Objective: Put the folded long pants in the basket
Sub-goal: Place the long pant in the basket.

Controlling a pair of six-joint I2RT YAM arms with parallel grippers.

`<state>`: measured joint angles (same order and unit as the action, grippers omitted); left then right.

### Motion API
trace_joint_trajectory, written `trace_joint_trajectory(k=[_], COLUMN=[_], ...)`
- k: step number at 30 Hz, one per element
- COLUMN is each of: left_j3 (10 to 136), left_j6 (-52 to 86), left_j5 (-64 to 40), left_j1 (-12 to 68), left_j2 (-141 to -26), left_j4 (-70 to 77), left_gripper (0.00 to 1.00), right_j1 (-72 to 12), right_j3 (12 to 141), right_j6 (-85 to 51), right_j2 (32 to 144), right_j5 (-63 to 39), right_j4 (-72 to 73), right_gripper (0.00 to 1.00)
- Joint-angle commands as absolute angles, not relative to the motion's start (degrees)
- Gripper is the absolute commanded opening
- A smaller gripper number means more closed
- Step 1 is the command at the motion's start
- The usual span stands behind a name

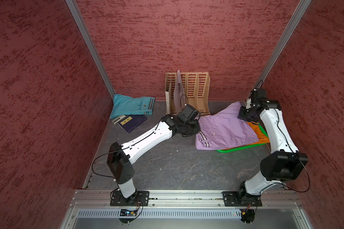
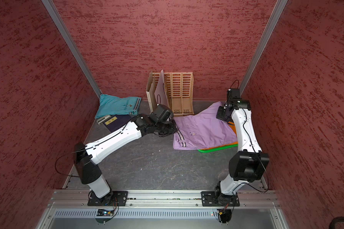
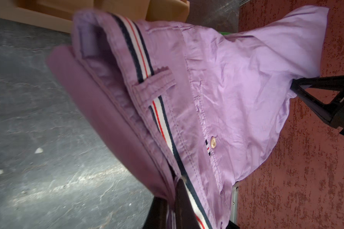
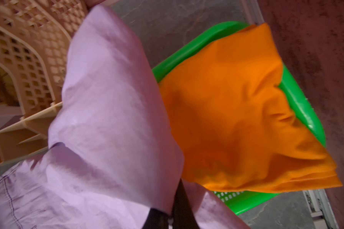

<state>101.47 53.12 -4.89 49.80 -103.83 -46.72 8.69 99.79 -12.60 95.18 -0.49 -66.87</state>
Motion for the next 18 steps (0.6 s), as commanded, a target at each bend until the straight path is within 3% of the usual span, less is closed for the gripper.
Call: trace_joint_trajectory(k=[1, 18], left_j3=[109.33, 123.8], left_j6=[52.42, 50.91], left_j5=[-3.74, -0.63], left_j1=[51.47, 55.4], left_j2=[-108.88, -128.0], left_j4=[-48.09, -40.15], left_gripper=[0.0, 0.0], right_j1=[11.74, 17.57], right_j3=[104.74, 118.73], right_j6=[-11.46, -11.18], right_j2=[98.07, 113.08], right_j5=[4.69, 9.75], right_j4=[-65.24, -65.92], right_gripper=[0.0, 0.0])
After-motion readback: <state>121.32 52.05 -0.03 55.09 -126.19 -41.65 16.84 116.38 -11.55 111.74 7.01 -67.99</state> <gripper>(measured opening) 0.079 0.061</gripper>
